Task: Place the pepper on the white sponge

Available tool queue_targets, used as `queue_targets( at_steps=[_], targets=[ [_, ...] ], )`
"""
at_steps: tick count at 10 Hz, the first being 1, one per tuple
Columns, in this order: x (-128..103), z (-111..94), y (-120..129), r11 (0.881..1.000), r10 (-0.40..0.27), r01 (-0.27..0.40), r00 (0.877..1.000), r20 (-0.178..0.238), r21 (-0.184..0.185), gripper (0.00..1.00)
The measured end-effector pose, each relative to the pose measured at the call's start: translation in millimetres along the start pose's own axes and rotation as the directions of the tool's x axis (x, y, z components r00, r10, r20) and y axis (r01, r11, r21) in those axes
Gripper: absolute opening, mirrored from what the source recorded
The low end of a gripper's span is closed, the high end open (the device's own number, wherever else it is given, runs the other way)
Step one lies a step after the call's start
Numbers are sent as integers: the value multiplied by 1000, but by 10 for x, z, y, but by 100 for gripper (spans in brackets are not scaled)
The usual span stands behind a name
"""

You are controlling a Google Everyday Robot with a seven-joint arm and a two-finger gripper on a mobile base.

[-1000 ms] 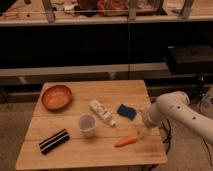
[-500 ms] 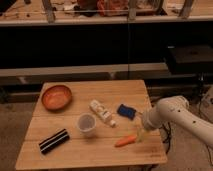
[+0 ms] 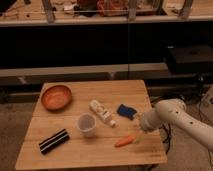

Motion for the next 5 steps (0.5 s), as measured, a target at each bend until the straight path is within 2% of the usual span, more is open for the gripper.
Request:
queue_targets(
  at_steps=[5],
  targets=[
    [12, 195, 8, 999, 17, -17, 1000, 10, -30, 80]
  ],
)
